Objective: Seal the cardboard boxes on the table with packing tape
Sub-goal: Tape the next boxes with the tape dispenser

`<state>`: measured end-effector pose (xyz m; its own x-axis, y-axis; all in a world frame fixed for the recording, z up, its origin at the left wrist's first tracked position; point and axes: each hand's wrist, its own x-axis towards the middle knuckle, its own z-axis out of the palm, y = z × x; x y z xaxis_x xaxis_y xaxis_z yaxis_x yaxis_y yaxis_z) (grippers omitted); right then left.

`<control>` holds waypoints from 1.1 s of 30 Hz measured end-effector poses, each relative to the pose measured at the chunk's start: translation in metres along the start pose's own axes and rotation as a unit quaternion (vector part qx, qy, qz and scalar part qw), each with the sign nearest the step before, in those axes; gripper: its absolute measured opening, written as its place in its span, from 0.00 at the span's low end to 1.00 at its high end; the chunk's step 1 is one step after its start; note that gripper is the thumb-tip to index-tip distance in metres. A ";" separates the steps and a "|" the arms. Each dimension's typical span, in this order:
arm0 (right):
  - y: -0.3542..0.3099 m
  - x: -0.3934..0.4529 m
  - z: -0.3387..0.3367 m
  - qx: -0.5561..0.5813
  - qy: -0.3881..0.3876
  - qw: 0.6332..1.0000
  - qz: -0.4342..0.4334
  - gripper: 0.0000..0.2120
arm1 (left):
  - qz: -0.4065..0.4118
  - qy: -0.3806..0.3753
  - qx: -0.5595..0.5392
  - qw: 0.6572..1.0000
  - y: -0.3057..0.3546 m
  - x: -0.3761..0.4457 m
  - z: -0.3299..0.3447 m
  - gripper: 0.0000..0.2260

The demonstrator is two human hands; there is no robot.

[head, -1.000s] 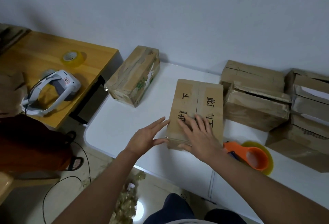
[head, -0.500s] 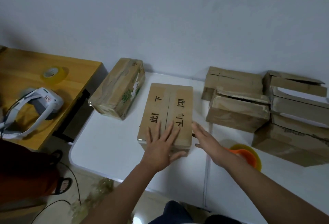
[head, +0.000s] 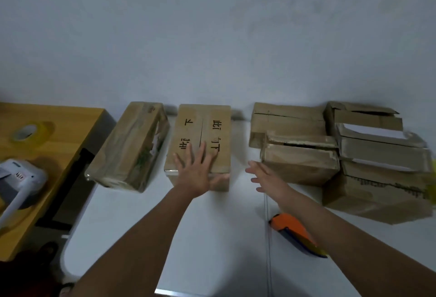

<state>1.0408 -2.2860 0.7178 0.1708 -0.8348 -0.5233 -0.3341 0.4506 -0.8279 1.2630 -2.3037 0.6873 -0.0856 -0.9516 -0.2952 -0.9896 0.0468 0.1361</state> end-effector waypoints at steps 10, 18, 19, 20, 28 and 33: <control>-0.001 0.023 -0.017 0.024 0.013 0.999 0.021 0.22 | 0.013 0.029 -0.059 0.998 -0.014 0.051 -0.032 0.40; 0.043 0.016 -0.031 -0.073 0.060 0.995 -0.005 0.11 | 0.065 0.065 -0.037 0.995 0.008 0.044 -0.014 0.30; 0.053 0.009 -0.037 -0.107 0.080 0.991 -0.007 0.12 | 0.086 0.074 -0.046 0.993 0.015 0.042 -0.011 0.28; 0.062 0.001 -0.042 -0.132 0.098 0.986 -0.009 0.13 | 0.108 0.079 -0.056 0.989 0.025 0.042 -0.008 0.27; 0.132 -0.045 -0.075 -0.252 0.158 0.955 0.008 0.04 | 0.268 0.035 -0.092 0.958 0.106 0.055 0.011 0.28; 0.138 -0.068 -0.071 -0.181 0.157 0.969 0.059 0.27 | 0.292 0.006 0.004 0.956 0.146 0.086 0.001 0.36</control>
<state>0.9169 -2.1895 0.6536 -0.1606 -0.8651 -0.4752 -0.6475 0.4557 -0.6108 1.1109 -2.3782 0.6810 -0.6222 -0.7664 -0.1597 -0.7748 0.5735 0.2661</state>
